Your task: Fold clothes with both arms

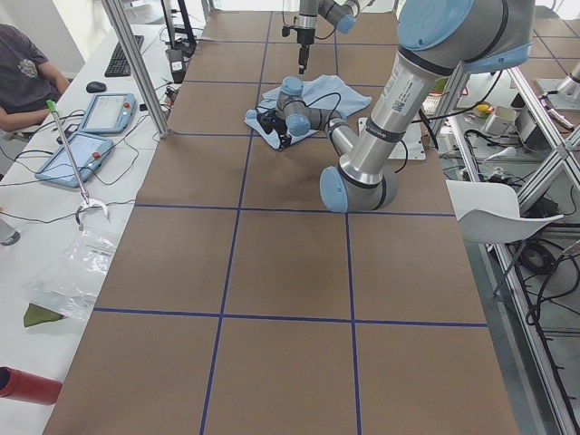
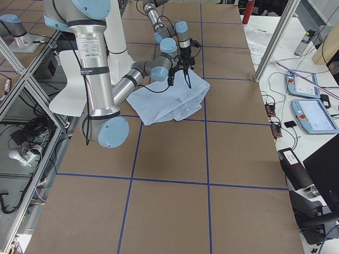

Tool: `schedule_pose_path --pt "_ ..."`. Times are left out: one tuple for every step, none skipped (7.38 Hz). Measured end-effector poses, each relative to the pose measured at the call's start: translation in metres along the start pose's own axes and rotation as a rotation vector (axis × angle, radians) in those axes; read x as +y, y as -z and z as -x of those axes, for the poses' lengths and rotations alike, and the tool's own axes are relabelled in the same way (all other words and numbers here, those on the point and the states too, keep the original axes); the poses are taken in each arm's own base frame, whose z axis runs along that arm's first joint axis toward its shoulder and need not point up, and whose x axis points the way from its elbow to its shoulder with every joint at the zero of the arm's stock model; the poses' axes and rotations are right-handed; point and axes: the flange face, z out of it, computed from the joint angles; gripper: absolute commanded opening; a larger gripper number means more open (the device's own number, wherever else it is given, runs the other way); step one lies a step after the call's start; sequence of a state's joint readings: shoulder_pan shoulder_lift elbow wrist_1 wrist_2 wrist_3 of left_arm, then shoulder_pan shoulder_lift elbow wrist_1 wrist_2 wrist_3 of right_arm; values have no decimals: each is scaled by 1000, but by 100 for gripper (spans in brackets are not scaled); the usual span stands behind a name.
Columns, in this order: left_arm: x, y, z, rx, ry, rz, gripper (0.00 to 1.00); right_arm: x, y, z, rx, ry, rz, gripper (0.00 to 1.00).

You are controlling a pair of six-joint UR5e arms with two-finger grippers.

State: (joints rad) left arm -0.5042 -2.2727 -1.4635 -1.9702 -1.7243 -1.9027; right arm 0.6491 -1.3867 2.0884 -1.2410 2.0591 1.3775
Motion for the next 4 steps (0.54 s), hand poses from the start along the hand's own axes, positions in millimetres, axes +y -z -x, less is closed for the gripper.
schedule_pose_path --pt "2 -3 3 -7 -1 1 91 0 0 0 0 0 2 100" --pt "3 -8 6 -17 -3 2 87 0 0 0 0 -1 3 100" --pt "4 -11 8 -23 -4 2 69 0 0 0 -1 -1 5 100" --pt "4 -12 8 -27 -3 2 37 0 0 0 -1 -1 6 100"
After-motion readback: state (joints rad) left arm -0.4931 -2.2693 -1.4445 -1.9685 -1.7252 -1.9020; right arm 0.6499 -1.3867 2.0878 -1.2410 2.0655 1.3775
